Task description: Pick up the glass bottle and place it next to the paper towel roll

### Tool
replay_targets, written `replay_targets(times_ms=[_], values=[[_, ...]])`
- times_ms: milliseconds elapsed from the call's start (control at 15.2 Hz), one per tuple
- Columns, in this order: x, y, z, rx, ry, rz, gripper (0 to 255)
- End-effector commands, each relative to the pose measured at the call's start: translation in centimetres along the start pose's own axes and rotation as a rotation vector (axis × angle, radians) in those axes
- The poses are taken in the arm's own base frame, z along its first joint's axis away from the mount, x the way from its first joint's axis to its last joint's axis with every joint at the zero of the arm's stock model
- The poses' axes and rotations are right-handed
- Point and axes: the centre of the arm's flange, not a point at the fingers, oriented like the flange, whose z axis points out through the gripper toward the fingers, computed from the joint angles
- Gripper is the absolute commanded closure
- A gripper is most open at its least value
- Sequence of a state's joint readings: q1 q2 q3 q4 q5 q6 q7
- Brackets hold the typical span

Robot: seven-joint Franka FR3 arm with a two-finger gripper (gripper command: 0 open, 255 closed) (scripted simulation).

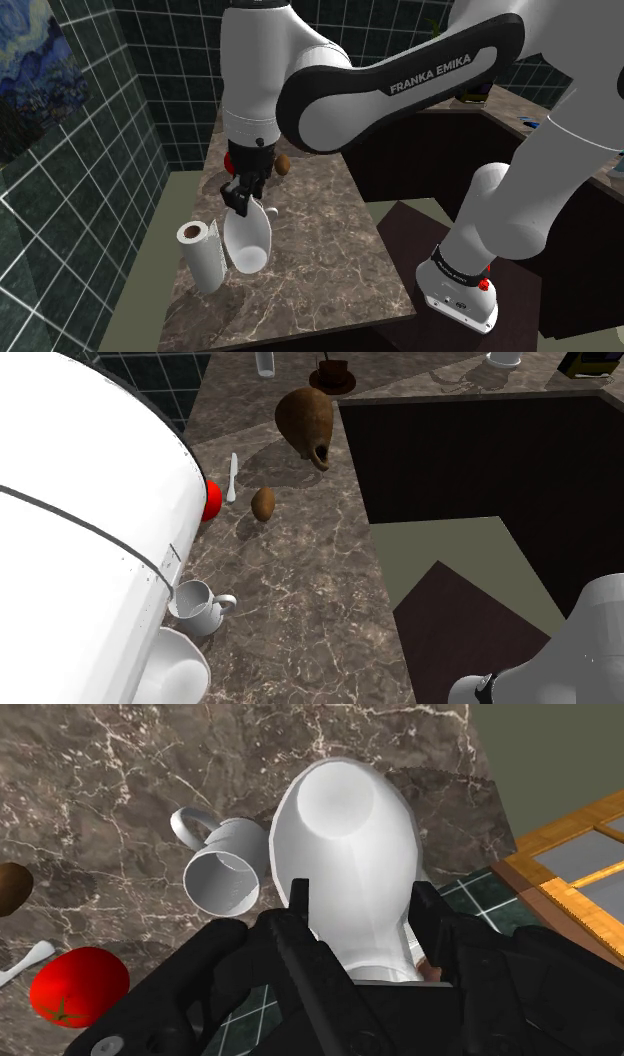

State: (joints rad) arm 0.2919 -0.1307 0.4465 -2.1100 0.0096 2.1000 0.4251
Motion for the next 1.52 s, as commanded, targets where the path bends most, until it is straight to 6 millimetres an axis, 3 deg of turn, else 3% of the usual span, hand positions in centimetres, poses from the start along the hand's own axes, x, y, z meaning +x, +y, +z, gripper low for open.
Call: replay_targets(times_ms=[0, 396, 924, 990, 1320, 1452], values=[[-0.2, -0.1, 1.0, 0.000, 0.001, 0.000, 255], [-0.6, -0.1, 4.5, 0.000, 0.001, 0.000, 255], [-0.6, -0.1, 4.5, 0.000, 0.001, 0.000, 255], [-0.6, -0.1, 4.5, 0.000, 0.001, 0.000, 0], [-0.6, -0.1, 4.5, 0.000, 0.001, 0.000, 0], [-0.6, -0.1, 1.8, 0.000, 0.001, 0.000, 0]])
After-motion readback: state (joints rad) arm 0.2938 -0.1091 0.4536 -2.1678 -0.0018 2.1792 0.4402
